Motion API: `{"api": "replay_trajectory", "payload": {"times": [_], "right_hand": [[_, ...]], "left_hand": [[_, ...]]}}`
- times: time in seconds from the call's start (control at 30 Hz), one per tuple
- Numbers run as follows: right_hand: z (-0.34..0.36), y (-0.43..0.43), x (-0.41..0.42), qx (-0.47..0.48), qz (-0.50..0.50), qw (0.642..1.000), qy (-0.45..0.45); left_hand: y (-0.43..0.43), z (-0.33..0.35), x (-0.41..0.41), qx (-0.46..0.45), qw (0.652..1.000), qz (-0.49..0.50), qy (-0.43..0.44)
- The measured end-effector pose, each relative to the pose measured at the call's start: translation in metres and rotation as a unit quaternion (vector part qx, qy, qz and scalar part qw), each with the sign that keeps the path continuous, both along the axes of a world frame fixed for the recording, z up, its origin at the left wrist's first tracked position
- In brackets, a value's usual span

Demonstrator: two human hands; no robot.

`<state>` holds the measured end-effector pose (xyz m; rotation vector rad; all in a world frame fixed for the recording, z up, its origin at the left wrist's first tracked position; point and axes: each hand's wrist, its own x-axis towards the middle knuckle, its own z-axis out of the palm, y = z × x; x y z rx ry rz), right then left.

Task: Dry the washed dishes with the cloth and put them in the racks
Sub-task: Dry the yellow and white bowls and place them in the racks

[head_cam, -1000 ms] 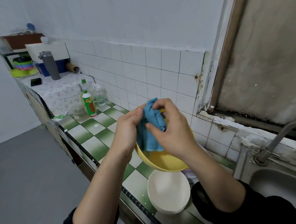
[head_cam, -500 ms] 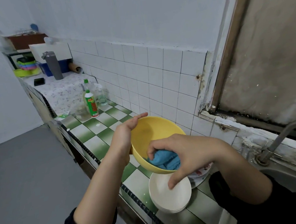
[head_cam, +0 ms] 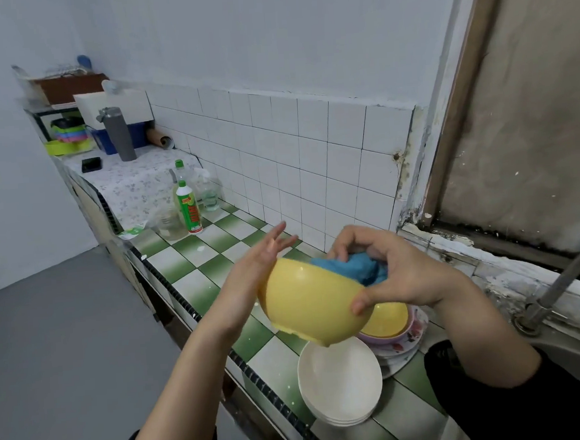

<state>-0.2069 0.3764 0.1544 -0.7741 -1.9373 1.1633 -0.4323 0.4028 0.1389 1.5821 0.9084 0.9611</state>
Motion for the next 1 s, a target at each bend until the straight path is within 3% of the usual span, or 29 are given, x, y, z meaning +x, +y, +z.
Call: {"api": "replay_trajectory", "payload": {"times": [0.17, 0.3, 0.47, 0.57, 0.67, 0.73, 0.83, 0.9, 1.0], "right_hand": [[0.001, 0.013, 0.018, 0.002, -0.06, 0.988, 0.139], [-0.002, 0.019, 0.018, 0.051, -0.175, 0.966, 0.183], [0.002, 0.023, 0.017, 0.126, -0.406, 0.878, 0.222], [0.016, 0.008, 0.015, 0.157, -0.427, 0.846, 0.277], [0.016, -0.011, -0.011, 0.2, -0.368, 0.877, 0.237], [0.003, -0.018, -0.036, 0.239, -0.322, 0.904, 0.147], [-0.017, -0.013, -0.054, 0.39, -0.361, 0.847, 0.009], [-0.018, -0.006, -0.05, 0.364, -0.411, 0.834, 0.051], [-0.011, 0.0, -0.033, 0.201, -0.455, 0.858, 0.128]], "left_hand": [[0.0, -0.001, -0.003, 0.019, 0.992, -0.014, -0.121], [-0.003, -0.001, 0.01, -0.034, 0.973, 0.064, -0.217], [-0.006, 0.001, 0.021, -0.07, 0.96, 0.127, -0.241], [-0.003, 0.001, 0.025, -0.067, 0.954, 0.18, -0.23], [-0.003, -0.001, 0.036, -0.059, 0.955, 0.208, -0.206], [-0.007, -0.002, 0.049, -0.048, 0.958, 0.207, -0.193], [-0.014, -0.001, 0.061, -0.028, 0.963, 0.205, -0.17], [-0.018, 0.001, 0.063, -0.02, 0.962, 0.21, -0.171], [-0.023, 0.002, 0.066, -0.005, 0.954, 0.237, -0.186]]}}
